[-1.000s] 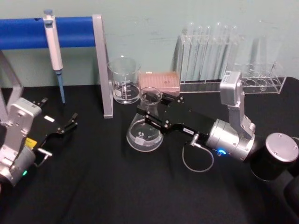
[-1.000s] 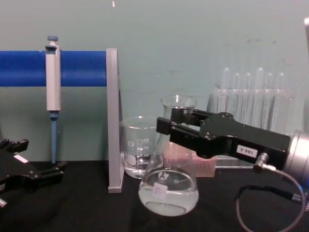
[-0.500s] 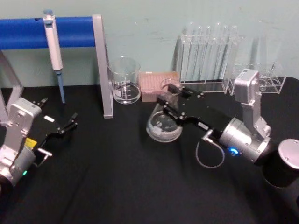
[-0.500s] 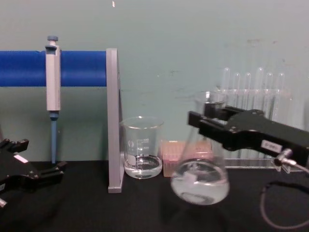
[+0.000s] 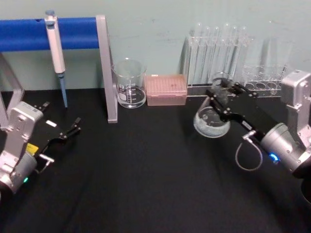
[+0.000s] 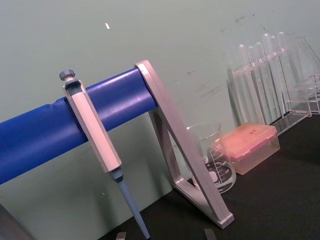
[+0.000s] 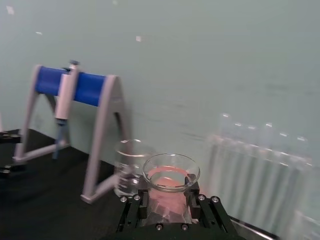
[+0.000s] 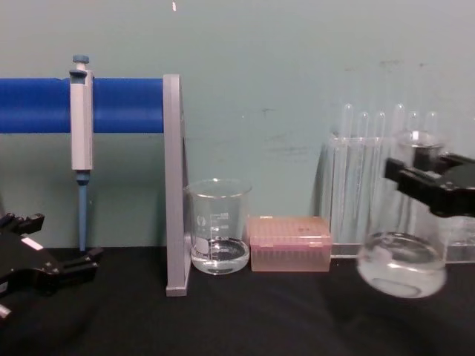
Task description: Grasp the erlenmeyer flask with one hand, shake it three times, then place it back.
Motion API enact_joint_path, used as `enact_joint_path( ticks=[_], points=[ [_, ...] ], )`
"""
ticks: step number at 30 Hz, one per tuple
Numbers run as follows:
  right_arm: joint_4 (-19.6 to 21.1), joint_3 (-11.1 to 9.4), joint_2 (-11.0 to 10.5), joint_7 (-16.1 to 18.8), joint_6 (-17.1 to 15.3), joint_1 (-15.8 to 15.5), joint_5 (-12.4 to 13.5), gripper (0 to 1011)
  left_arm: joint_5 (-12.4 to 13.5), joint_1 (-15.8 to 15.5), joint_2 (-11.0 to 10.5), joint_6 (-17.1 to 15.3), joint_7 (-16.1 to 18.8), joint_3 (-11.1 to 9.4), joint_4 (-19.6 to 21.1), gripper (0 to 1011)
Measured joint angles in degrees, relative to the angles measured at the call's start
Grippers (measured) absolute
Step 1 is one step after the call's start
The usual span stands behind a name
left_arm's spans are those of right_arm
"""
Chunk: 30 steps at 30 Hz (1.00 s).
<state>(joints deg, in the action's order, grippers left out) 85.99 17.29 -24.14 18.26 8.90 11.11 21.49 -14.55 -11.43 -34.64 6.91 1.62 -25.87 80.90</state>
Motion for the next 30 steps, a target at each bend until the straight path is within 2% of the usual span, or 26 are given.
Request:
enact_joint_path(
  ticks=[6,14,21,30],
  points=[
    [1.5,-2.2,-0.1,-2.3,-0.8,-2.1,-1.0,457,0.0,0.0,0.0,0.0,0.0,0.0,0.0,1001],
    [1.2,-2.5,0.8,-0.3,-0.8,-1.7,-1.4,457,0.0,0.0,0.0,0.0,0.0,0.0,0.0,1001],
    [-0.6,-0.1,2.5,4.7,-0.8,0.7,-1.4,456,0.0,0.0,0.0,0.0,0.0,0.0,0.0,1001],
    [-3.2,5.0,4.5,12.0,-1.0,4.6,0.0,456,0.0,0.0,0.0,0.0,0.0,0.0,0.0,1001]
  ],
)
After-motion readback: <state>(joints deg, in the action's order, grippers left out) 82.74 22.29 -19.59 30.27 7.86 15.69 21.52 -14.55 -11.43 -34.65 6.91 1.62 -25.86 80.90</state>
